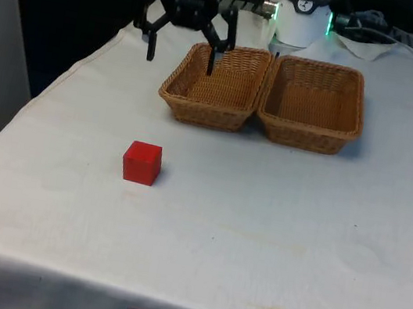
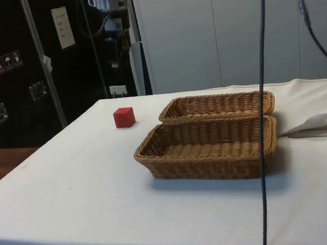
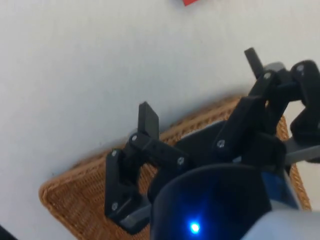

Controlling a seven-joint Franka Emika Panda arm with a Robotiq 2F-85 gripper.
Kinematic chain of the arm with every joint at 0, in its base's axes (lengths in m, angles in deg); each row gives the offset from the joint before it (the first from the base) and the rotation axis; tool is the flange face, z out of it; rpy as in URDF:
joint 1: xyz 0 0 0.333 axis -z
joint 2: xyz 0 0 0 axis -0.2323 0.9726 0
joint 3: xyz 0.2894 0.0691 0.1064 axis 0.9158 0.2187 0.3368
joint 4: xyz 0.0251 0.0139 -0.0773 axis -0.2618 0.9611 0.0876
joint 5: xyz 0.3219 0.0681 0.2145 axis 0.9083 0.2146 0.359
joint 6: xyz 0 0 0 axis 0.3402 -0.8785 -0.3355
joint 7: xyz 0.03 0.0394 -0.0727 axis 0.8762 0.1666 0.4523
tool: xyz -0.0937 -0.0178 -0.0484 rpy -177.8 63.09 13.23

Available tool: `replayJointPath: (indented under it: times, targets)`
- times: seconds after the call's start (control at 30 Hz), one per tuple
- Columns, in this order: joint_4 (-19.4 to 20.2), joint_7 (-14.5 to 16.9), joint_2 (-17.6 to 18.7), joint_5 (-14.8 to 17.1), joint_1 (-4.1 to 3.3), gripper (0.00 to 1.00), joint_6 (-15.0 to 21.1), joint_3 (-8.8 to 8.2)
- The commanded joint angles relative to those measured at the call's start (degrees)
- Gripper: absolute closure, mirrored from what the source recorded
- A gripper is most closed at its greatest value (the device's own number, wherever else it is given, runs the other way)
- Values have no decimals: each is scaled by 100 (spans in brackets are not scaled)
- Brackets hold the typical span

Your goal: Pick up the red cube and place it into the right basket.

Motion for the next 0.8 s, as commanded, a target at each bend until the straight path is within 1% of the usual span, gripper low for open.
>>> replayJointPath:
  times: [0.0,0.07,0.13,0.2,0.23,0.27,0.3,0.43,0.47,0.5,0.53,0.57,0.73,0.77]
  targets:
    - [-34,74,74,126,69,0,46,46]
    - [-86,120,183,246,74,0,69,23]
    - [-166,183,367,447,103,0,109,6]
    - [-195,201,424,498,115,0,115,0]
    - [-166,166,413,453,52,0,103,-63]
    - [-218,223,487,567,126,0,138,0]
    - [-281,264,602,693,143,0,160,-11]
    - [-424,327,859,945,178,0,178,-34]
    - [-510,350,997,1071,189,0,183,-52]
    - [-556,355,1054,1129,189,0,183,-63]
    - [-504,327,1003,1054,126,0,155,-120]
    - [-590,361,1112,1175,195,0,183,-69]
    - [-808,361,1415,1421,229,0,195,-80]
    - [-894,361,1524,1507,241,0,195,-86]
